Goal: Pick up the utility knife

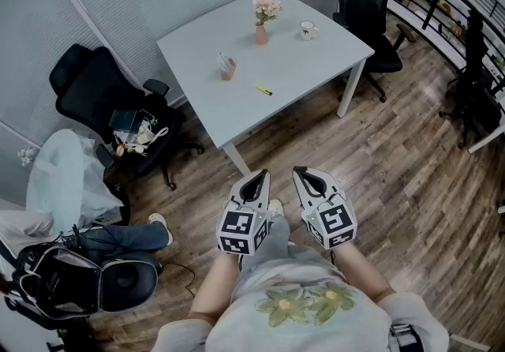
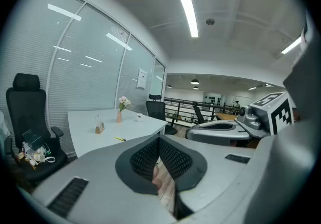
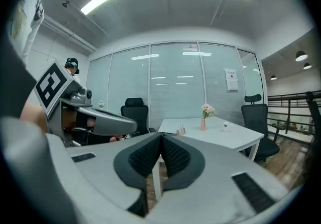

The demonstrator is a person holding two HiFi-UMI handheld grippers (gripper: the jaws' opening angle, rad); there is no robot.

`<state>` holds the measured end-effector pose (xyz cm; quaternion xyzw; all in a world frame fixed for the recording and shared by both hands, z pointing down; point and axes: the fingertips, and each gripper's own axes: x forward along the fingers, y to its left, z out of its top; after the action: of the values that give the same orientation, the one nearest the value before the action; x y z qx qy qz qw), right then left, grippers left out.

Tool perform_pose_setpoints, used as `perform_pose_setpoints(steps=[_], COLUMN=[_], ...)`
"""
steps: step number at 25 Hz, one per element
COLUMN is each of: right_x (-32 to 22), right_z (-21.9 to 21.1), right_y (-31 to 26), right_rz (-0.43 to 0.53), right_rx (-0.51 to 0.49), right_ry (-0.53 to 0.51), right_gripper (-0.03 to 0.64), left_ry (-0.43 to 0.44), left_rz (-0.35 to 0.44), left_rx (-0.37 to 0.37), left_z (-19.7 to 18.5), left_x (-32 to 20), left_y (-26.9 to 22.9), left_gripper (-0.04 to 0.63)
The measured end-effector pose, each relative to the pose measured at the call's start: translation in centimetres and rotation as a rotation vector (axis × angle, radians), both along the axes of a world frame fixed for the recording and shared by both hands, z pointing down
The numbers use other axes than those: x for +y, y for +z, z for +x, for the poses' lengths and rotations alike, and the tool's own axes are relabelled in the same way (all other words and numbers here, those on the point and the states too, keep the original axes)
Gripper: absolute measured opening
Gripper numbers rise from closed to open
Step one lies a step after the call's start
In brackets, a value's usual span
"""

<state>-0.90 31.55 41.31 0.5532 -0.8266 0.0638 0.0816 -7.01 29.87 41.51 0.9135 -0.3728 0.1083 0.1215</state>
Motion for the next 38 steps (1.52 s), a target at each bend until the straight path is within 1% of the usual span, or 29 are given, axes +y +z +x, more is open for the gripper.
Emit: perform_pose_setpoints(steps=[7,11,15,21,25,28,34,38], right_x=[-1.0,-3.3,-7.3,-15.3,-20.4,-23.9,-29.0,-31.5], right_z=[-0.9,-0.7,-0.2,1.1,1.8,1.7,1.5,1.7], right_y=[1.1,1.0,0.7,-1.0,-1.6,-1.3,-0.4,0.4], right_rz=[0.004,0.017,0.03,0.047,0.054,0.044,0.022,0.008], right_rx=[0.005,0.018,0.034,0.046,0.045,0.044,0.058,0.063], right_ry=[-0.006,-0.013,-0.032,-0.053,-0.06,-0.073,-0.106,-0.089], right_gripper=[0.003,0.005,0.005,0.005,0.005,0.005,0.005,0.006], left_ry=[-0.01,-0.017,-0.041,-0.075,-0.087,-0.097,-0.131,-0.138], left_rz=[0.001,0.003,0.01,0.013,-0.004,-0.019,-0.043,-0.047], left_rx=[-0.001,0.003,0.024,0.047,0.061,0.056,0.059,0.059], left_z=[-1.2,-1.3,-0.9,0.0,0.6,0.6,0.1,0.2], left_x=[-1.7,-4.0,-8.2,-15.9,-20.3,-23.4,-28.3,-30.9], left_y=[1.2,1.5,1.4,0.5,0.7,1.4,2.6,2.8], left_gripper=[0.002,0.002,0.002,0.002,0.002,0.002,0.002,0.002])
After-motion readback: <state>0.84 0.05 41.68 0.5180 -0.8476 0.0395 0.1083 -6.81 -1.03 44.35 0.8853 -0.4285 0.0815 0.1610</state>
